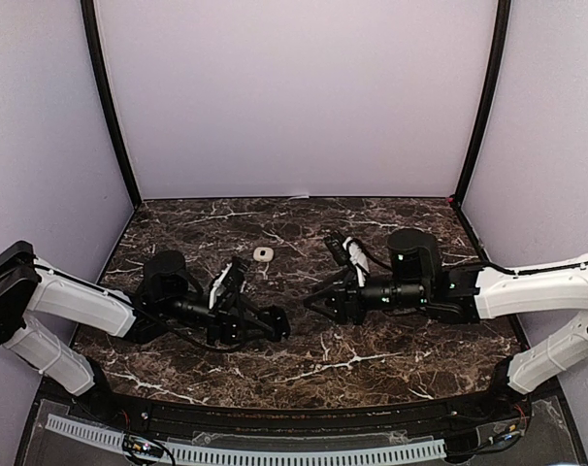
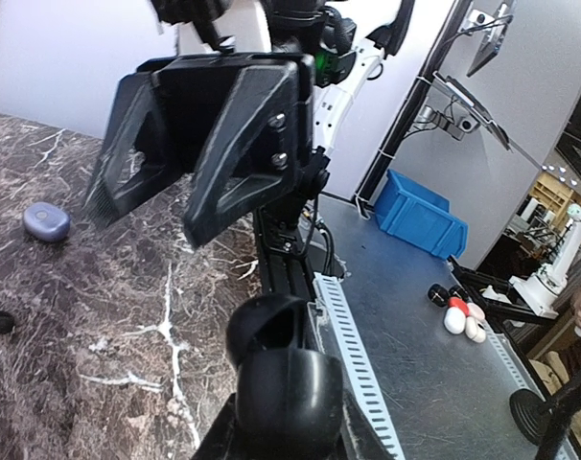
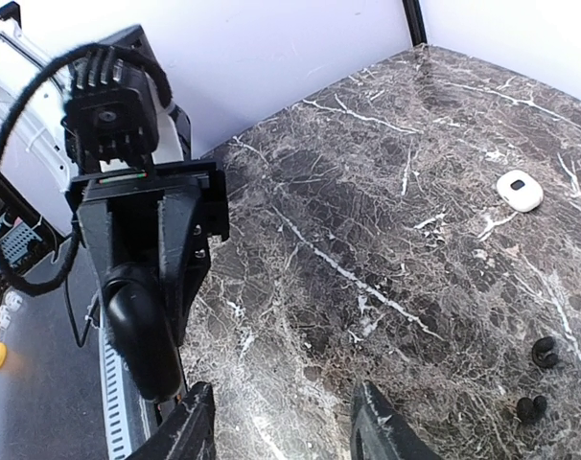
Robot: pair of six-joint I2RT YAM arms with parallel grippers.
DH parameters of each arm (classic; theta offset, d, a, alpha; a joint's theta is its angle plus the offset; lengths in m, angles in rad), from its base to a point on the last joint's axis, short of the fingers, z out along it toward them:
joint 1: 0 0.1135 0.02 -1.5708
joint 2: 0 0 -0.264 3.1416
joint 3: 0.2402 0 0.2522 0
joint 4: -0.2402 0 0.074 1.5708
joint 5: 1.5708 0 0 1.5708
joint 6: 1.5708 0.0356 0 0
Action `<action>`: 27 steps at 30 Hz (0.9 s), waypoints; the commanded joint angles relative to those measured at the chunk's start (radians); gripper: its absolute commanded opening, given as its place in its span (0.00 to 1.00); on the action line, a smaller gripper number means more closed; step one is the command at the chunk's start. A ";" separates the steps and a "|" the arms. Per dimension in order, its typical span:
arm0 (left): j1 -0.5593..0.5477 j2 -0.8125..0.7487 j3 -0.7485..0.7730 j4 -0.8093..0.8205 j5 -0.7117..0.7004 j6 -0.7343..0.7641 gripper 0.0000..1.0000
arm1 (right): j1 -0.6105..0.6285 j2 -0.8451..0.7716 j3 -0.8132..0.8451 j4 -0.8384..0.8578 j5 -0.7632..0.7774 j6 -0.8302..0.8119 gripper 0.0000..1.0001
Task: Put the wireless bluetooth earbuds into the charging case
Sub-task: Open the charging case, then pass from the left arm to the right
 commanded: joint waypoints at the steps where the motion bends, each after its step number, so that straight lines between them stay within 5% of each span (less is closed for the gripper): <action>1: 0.000 -0.034 -0.025 0.082 -0.054 -0.024 0.15 | -0.007 -0.034 -0.025 0.090 -0.004 -0.005 0.51; 10: 0.001 -0.048 -0.084 0.242 -0.141 -0.067 0.15 | 0.035 0.028 0.024 0.054 -0.030 -0.054 0.60; 27: 0.000 -0.036 -0.143 0.498 -0.266 -0.183 0.15 | 0.086 0.057 -0.023 0.299 0.001 0.026 0.53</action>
